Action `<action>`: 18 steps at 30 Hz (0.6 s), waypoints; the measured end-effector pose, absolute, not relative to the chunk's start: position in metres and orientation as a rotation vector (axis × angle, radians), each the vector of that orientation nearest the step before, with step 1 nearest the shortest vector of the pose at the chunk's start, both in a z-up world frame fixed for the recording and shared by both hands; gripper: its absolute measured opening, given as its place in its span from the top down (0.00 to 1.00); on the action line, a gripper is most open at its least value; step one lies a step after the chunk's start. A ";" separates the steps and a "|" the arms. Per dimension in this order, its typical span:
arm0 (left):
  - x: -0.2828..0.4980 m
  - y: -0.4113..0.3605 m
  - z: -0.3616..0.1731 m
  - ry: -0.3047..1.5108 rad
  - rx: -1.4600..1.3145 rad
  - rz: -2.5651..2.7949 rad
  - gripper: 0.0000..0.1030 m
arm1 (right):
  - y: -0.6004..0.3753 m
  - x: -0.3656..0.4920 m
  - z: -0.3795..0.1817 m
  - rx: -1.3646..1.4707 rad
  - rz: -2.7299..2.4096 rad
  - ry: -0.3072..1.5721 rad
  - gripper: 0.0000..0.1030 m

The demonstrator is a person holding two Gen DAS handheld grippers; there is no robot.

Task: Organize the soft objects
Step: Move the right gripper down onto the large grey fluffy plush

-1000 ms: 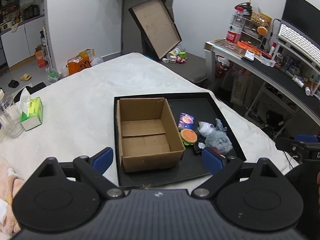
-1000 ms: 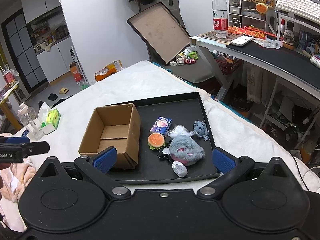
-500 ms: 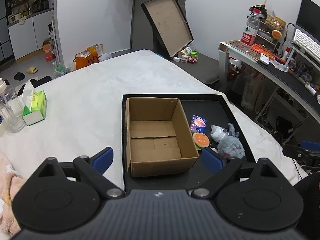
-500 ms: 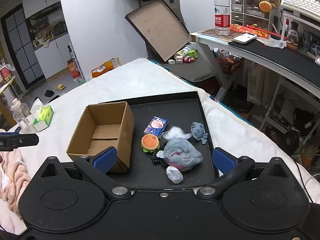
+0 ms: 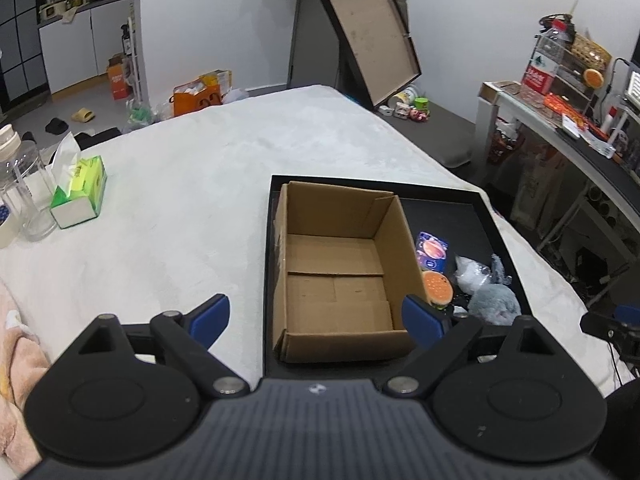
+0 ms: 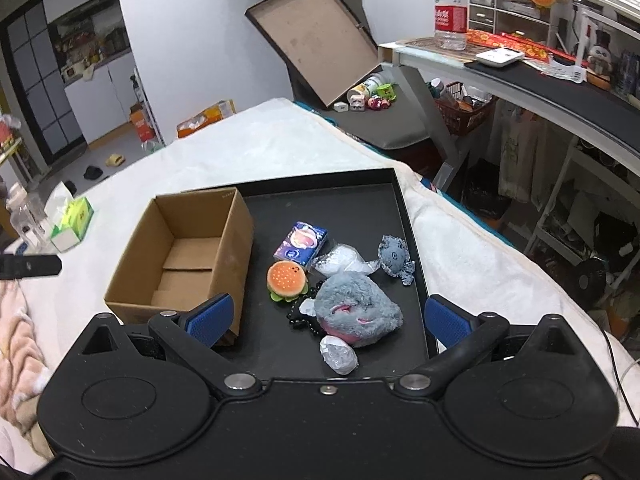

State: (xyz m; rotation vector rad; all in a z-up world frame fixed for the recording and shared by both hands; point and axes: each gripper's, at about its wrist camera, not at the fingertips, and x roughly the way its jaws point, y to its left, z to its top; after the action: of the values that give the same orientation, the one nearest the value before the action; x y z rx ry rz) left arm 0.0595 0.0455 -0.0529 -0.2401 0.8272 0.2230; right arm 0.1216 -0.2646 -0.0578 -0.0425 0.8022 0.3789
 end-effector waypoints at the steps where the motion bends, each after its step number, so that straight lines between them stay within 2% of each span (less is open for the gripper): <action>1: 0.061 0.047 -0.054 0.831 -0.244 0.225 0.11 | -0.265 0.123 -0.060 -0.041 0.385 0.807 0.00; 18: 0.097 0.054 -0.082 0.896 -0.263 0.260 0.13 | -0.265 0.164 -0.105 0.009 0.394 0.901 0.02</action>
State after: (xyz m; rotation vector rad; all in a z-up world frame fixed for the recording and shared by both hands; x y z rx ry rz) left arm 0.0973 0.0545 -0.0817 -0.2633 0.8956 0.2603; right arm 0.1635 -0.2647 -0.1054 0.0095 0.9013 0.3935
